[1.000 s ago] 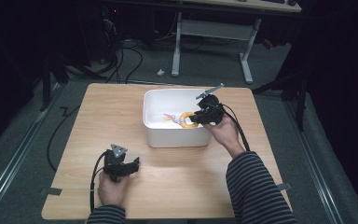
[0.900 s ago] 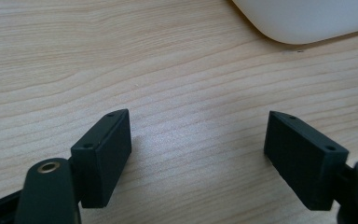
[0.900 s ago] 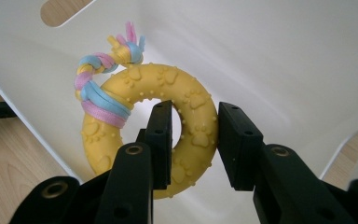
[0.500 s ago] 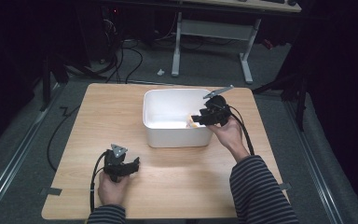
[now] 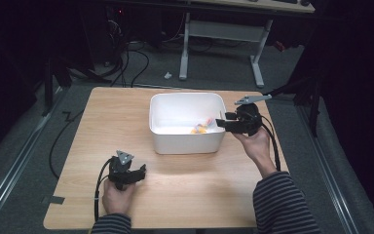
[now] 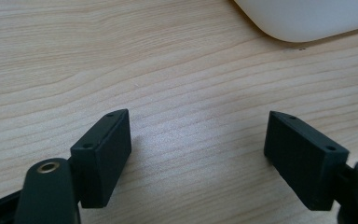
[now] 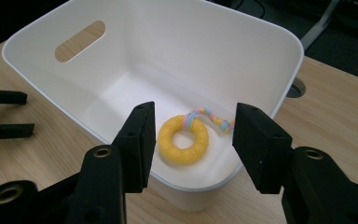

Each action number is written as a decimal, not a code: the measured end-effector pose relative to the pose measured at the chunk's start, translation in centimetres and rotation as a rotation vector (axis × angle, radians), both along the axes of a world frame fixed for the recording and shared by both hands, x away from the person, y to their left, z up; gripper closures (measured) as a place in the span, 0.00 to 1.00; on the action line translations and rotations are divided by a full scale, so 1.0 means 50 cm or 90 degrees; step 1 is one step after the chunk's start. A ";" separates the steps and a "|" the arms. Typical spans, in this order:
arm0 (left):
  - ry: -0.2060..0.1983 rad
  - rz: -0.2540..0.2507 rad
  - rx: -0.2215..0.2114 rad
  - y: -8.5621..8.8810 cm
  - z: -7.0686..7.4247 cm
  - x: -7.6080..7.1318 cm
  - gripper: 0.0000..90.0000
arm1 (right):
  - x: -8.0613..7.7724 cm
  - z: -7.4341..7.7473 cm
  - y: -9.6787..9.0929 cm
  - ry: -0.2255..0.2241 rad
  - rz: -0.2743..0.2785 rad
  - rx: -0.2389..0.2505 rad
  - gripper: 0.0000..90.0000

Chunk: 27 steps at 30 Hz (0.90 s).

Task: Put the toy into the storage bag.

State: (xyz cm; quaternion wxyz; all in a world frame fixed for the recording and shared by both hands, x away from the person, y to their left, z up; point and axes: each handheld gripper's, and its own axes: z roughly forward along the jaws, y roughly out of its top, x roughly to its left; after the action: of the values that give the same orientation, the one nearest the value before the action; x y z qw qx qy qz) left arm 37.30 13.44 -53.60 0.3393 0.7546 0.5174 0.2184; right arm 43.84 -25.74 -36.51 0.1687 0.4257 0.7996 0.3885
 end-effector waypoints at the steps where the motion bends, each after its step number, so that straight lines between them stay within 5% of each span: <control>1: 0.000 0.000 0.000 0.000 0.000 0.000 0.26 | -0.002 0.001 -0.005 -0.003 0.000 0.001 0.55; 27: 0.000 -0.001 0.000 0.000 0.000 0.000 0.26 | -0.048 0.021 -0.077 -0.020 -0.027 0.024 0.52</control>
State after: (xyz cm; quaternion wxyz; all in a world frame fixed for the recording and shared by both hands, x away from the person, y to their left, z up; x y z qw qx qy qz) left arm 37.29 13.45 -53.60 0.3396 0.7550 0.5169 0.2178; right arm 41.47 -29.58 -35.48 0.1812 0.4399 0.7801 0.4063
